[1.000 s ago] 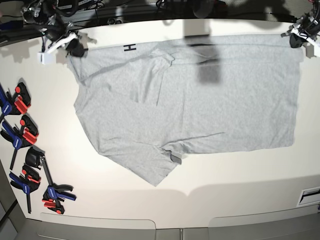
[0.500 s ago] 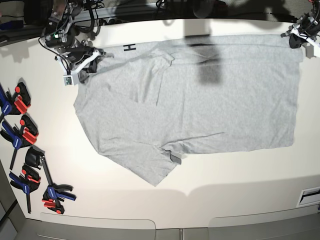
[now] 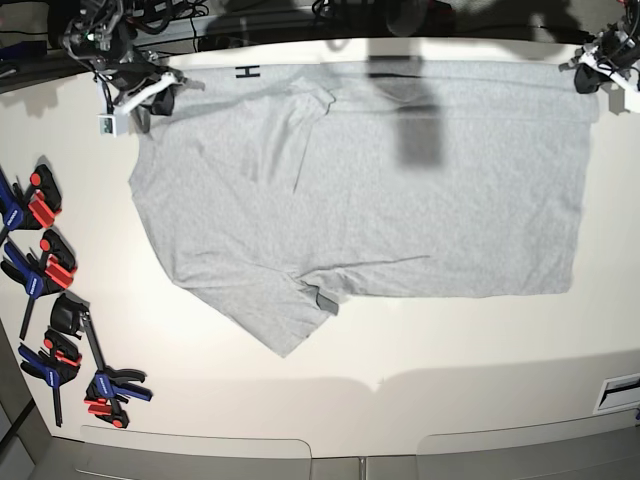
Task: Fold the T-shirt properly
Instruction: 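Pull the shirt taut between both grippers and lay it flat, then release and move the right gripper to the side edge below the sleeve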
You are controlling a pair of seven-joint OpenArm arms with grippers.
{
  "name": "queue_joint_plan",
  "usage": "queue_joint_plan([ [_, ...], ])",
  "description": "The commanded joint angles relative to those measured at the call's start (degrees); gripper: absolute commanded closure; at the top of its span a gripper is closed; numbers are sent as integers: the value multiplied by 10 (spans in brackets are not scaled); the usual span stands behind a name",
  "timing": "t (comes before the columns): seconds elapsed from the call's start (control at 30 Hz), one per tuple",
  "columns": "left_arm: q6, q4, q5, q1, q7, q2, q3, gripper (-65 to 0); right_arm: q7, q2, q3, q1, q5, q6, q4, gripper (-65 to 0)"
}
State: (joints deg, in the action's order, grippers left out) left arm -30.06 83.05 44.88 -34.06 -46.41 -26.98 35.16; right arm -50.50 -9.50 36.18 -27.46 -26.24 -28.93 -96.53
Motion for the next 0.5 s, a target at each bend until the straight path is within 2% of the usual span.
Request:
queue_joint_plan([
  [0.0, 5, 2, -14, -13, -20, -5, 1, 0, -14, -7, 6, -3, 16, 2, -5, 0],
  [0.13, 5, 2, 5, -31, -21, -5, 1, 0, -14, -7, 5, -1, 11, 3, -5, 0],
  [0.3, 5, 5, 4, -27, -3, -5, 1, 0, -13, -10, 6, 0, -27, 2, -12, 0],
  [0.47, 5, 50, 4, -13, 2, -5, 9, 0, -7, -10, 6, 2, -32, 3, -78, 0],
])
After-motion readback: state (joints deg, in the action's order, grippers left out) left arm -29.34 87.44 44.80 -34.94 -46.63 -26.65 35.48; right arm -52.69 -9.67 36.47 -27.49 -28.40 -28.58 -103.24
